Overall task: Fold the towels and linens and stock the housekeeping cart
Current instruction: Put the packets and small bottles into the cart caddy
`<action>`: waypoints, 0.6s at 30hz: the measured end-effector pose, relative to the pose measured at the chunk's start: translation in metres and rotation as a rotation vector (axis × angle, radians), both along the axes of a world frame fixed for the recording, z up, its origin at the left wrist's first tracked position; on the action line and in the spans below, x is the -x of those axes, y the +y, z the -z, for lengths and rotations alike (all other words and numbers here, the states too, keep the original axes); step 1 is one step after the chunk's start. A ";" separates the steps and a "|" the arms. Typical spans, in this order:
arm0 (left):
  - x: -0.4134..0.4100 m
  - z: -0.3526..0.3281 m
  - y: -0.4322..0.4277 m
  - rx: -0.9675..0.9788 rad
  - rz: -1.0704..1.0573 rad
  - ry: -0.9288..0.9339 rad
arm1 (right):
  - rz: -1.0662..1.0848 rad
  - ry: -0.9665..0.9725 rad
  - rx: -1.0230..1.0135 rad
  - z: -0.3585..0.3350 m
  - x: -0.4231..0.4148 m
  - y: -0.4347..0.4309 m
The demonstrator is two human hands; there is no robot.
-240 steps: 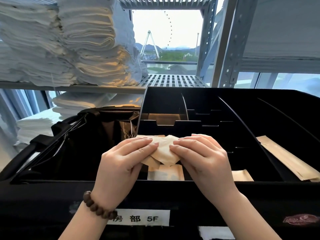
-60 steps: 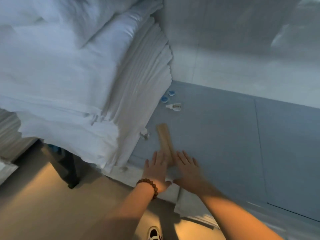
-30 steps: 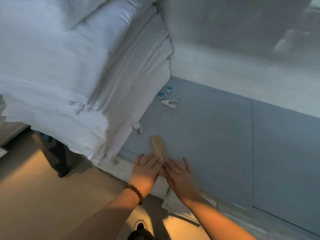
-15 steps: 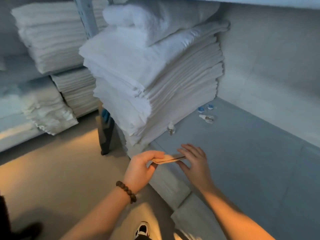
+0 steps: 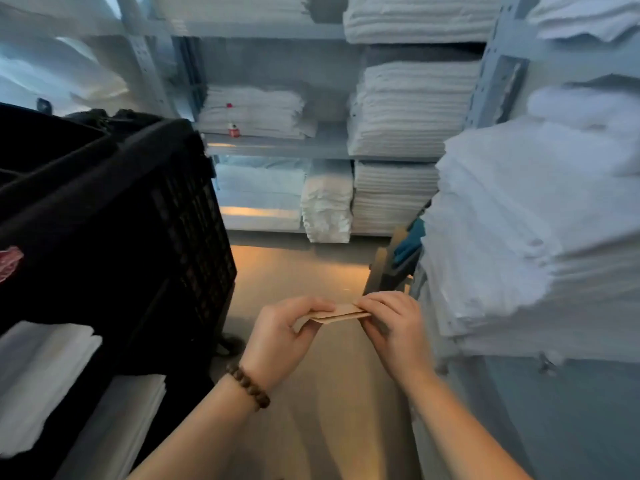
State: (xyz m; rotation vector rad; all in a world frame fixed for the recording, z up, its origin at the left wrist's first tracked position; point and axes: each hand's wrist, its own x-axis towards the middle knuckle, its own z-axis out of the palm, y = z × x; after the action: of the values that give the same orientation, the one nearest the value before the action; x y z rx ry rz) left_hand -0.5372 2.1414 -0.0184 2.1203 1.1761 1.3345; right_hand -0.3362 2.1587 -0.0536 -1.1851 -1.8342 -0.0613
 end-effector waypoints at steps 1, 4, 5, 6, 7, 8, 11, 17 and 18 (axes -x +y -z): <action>0.017 -0.008 -0.002 -0.015 -0.050 0.006 | -0.048 -0.001 -0.026 -0.006 0.018 0.010; 0.062 -0.037 -0.008 -0.084 -0.197 0.025 | -0.199 0.004 -0.094 -0.028 0.072 0.040; 0.077 -0.046 -0.009 -0.119 -0.244 0.031 | -0.262 0.011 -0.101 -0.037 0.091 0.051; 0.087 -0.054 -0.010 -0.142 -0.277 0.033 | -0.314 0.019 -0.110 -0.044 0.107 0.059; 0.102 -0.062 -0.011 -0.168 -0.326 0.032 | -0.378 0.030 -0.126 -0.054 0.130 0.069; 0.113 -0.068 -0.011 -0.189 -0.364 0.030 | -0.430 0.038 -0.137 -0.062 0.148 0.077; 0.155 -0.085 -0.008 -0.278 -0.484 0.051 | -0.551 0.065 -0.156 -0.085 0.212 0.099; 0.238 -0.110 0.014 -0.464 -0.669 0.130 | -0.704 0.143 -0.215 -0.122 0.324 0.136; 0.251 -0.113 0.020 -0.486 -0.698 0.152 | -0.729 0.149 -0.231 -0.128 0.341 0.143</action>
State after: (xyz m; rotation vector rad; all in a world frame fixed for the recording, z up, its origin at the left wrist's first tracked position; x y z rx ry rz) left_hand -0.7885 2.1611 0.0949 2.2459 1.9379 1.9384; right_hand -0.6767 2.3019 0.0740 -0.3099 -1.9571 0.2173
